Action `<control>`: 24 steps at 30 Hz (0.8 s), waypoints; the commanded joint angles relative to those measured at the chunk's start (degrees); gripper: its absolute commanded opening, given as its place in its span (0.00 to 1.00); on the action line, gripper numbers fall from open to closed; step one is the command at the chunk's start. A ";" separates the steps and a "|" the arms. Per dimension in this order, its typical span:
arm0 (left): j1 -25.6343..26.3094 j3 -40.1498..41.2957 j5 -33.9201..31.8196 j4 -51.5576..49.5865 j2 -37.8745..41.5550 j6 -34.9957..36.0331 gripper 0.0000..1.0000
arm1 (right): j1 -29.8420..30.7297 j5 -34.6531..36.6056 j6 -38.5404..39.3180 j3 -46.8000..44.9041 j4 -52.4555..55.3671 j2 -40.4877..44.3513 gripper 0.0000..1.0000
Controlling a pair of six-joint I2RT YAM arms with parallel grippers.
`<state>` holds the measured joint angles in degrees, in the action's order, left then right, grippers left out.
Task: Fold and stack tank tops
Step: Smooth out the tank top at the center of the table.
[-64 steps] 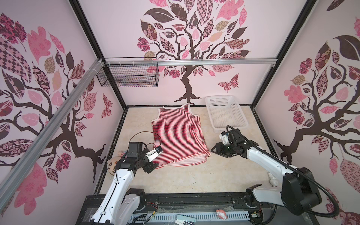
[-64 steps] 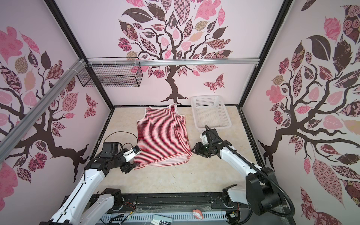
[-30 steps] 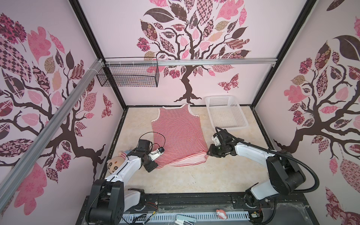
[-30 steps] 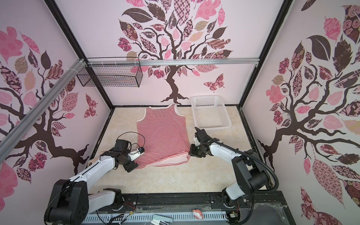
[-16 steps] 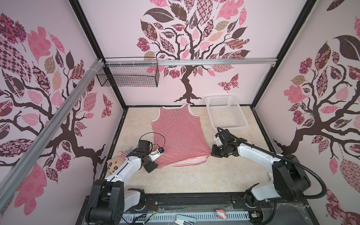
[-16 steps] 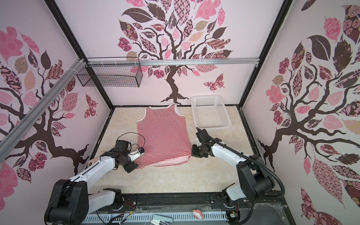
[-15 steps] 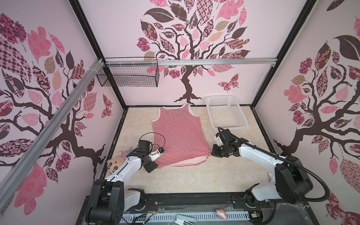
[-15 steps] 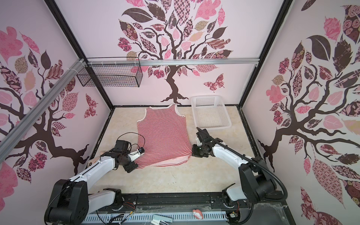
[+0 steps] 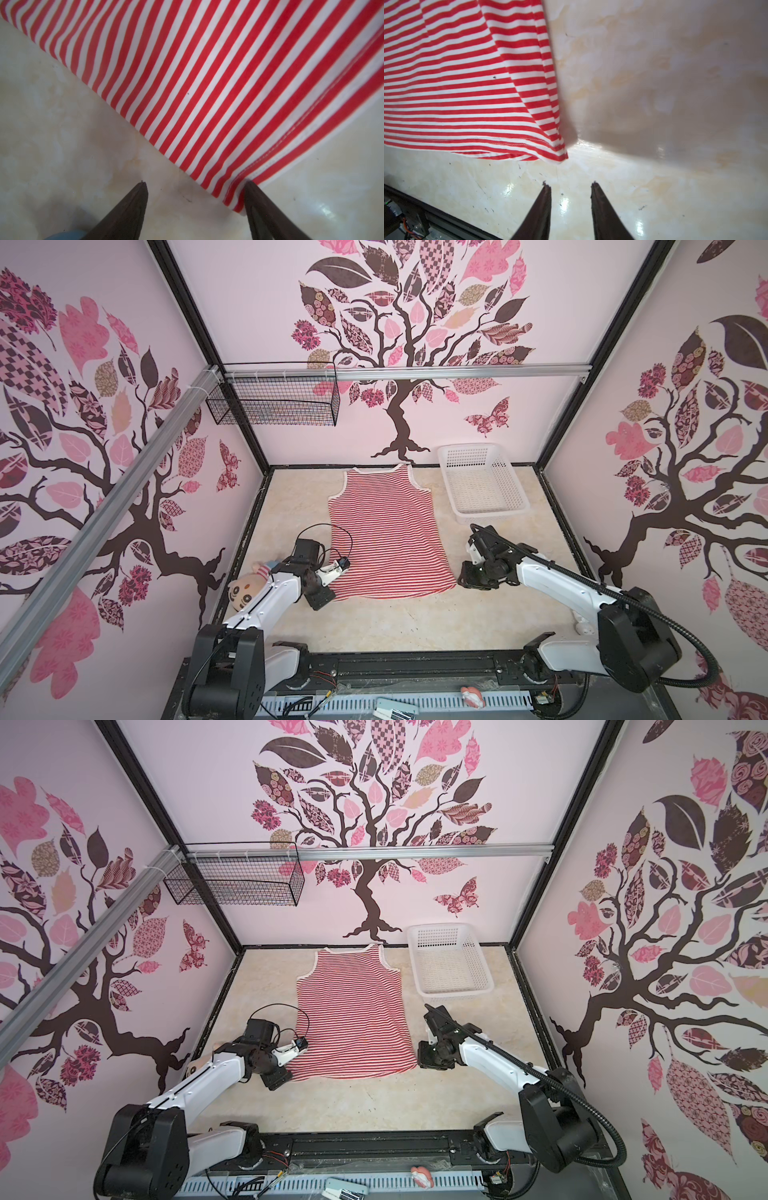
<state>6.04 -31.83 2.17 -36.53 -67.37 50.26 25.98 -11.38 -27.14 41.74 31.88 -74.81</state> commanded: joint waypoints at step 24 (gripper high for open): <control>1.25 -0.95 -4.11 4.28 -7.60 -0.46 0.79 | 0.19 -0.57 -0.16 -0.69 -8.62 -13.49 0.47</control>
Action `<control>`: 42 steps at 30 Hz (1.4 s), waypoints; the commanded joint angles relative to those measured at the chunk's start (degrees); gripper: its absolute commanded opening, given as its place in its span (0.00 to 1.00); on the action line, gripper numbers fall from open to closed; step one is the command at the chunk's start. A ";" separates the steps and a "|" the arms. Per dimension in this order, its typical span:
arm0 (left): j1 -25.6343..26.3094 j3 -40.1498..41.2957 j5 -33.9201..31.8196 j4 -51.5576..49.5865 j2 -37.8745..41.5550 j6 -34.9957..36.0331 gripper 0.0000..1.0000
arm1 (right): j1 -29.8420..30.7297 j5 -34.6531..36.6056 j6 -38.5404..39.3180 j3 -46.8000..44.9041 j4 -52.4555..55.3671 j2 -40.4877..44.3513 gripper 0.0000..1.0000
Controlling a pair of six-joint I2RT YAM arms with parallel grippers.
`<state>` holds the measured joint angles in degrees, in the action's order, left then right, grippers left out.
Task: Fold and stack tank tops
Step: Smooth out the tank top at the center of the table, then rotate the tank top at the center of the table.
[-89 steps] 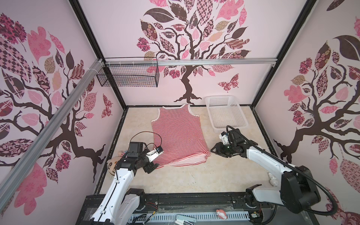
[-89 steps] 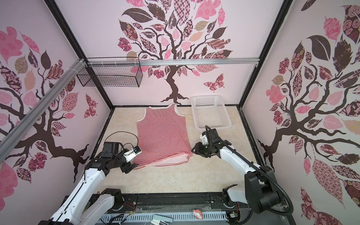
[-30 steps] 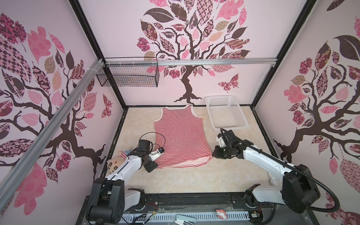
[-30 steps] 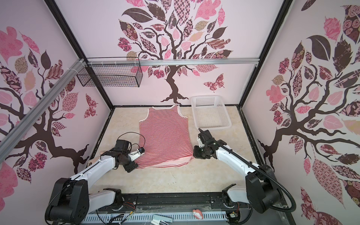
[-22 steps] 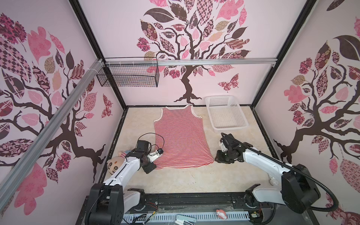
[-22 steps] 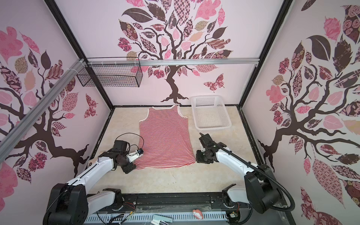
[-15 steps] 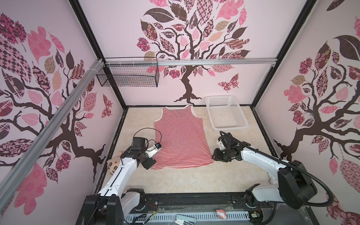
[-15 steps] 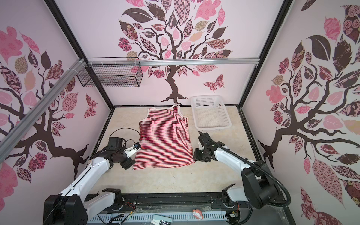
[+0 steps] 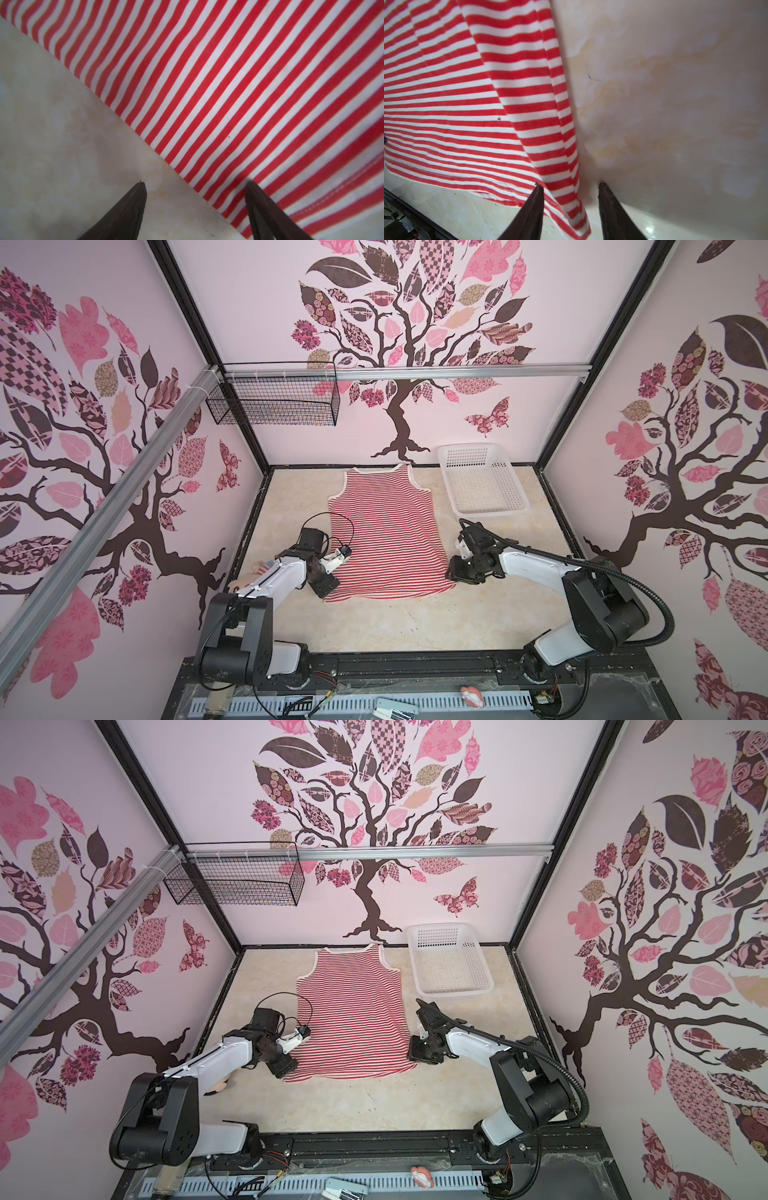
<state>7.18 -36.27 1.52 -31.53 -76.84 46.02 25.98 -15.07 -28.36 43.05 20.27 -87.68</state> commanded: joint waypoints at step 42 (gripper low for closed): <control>7.23 1.31 0.33 -16.05 7.07 4.98 0.80 | 4.38 -0.20 -1.75 7.09 4.86 -6.70 0.58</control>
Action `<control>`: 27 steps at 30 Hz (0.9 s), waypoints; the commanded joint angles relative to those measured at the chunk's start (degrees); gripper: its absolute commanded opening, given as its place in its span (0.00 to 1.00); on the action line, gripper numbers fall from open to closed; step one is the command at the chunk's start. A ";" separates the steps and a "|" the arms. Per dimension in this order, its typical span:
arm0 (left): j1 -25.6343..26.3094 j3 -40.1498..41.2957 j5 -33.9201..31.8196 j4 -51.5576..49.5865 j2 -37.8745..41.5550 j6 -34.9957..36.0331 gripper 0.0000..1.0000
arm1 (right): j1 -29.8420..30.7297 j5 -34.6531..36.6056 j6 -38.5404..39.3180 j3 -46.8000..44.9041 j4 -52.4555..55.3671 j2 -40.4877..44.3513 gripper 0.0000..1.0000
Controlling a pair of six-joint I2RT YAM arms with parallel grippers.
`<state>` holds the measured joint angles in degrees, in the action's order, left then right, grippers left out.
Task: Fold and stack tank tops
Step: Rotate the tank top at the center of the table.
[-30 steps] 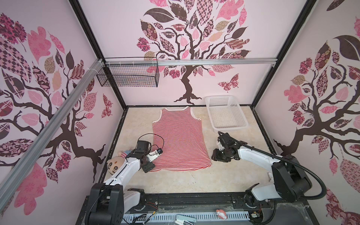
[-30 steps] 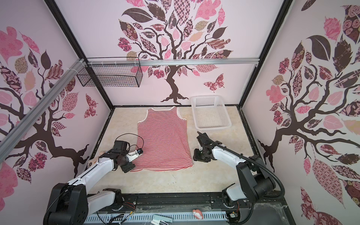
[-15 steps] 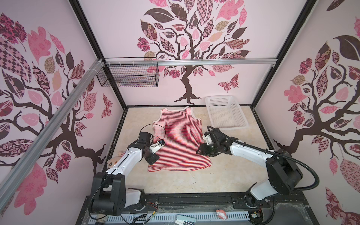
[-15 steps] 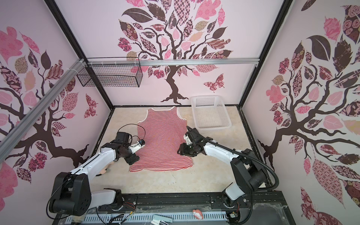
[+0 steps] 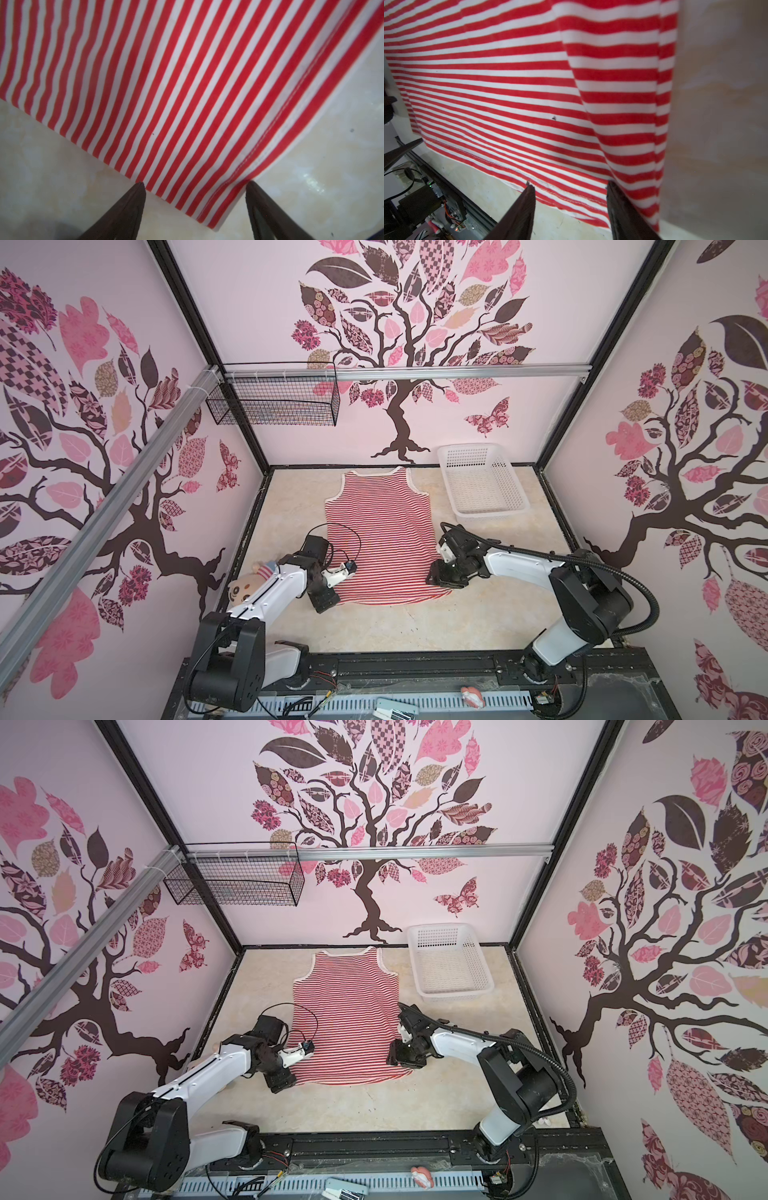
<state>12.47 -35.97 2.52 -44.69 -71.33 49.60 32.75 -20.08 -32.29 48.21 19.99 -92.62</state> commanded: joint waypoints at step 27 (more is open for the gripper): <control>-2.03 -40.98 0.68 11.63 -30.05 -15.86 0.81 | 7.76 8.56 -3.27 12.81 1.77 -1.26 0.62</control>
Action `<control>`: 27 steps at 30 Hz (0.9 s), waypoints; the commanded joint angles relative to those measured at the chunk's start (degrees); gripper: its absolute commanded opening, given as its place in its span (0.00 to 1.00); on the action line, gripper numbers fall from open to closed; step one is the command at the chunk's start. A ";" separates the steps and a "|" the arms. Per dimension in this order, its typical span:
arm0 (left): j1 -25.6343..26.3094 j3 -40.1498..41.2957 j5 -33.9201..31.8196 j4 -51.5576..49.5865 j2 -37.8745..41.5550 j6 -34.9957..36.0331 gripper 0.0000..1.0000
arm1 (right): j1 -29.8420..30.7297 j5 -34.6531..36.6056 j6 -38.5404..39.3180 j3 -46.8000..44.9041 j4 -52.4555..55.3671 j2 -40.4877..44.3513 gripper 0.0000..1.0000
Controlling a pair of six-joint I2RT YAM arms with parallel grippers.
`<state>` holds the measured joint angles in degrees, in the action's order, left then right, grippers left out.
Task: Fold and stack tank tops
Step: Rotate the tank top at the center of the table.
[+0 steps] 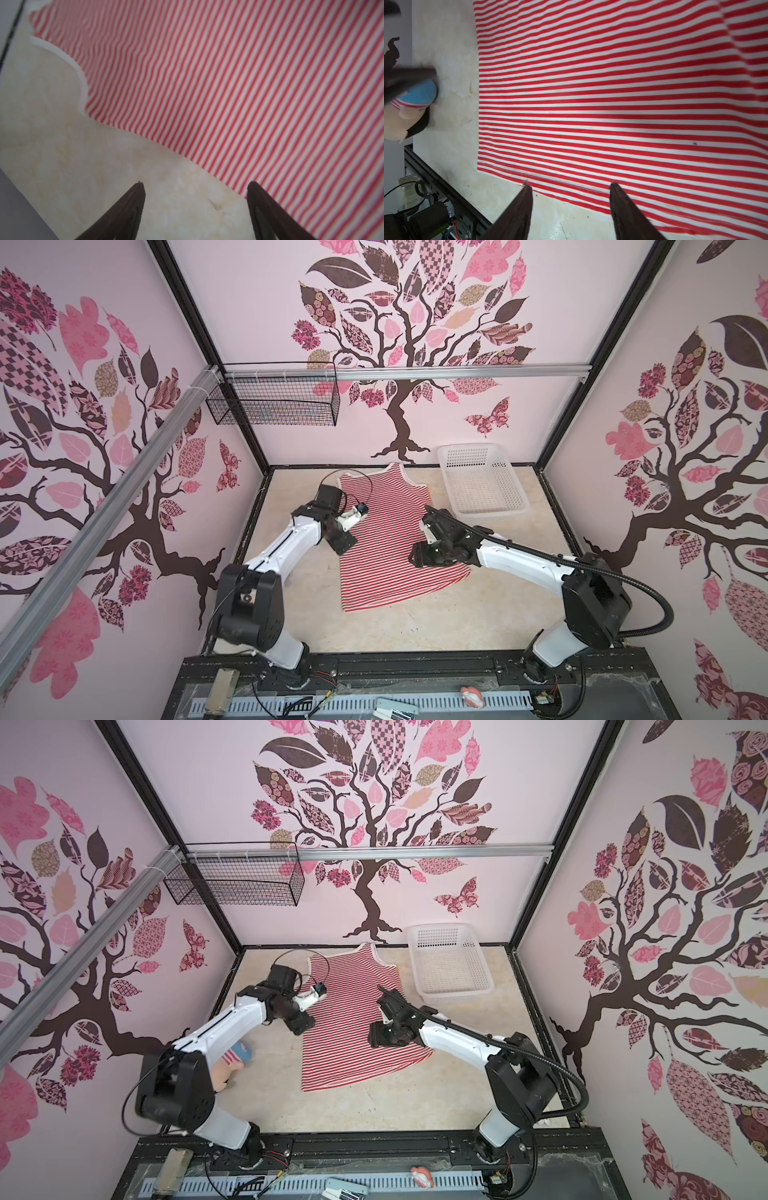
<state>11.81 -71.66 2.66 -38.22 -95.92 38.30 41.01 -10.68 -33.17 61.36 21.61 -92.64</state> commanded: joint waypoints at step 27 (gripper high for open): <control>-3.90 -23.52 -14.54 6.49 -33.06 -2.18 0.81 | -8.22 6.06 1.52 -7.90 3.28 -7.89 0.63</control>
<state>9.13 -101.41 -8.88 -27.66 -130.87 33.34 34.65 -6.00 -33.52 54.39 22.72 -96.92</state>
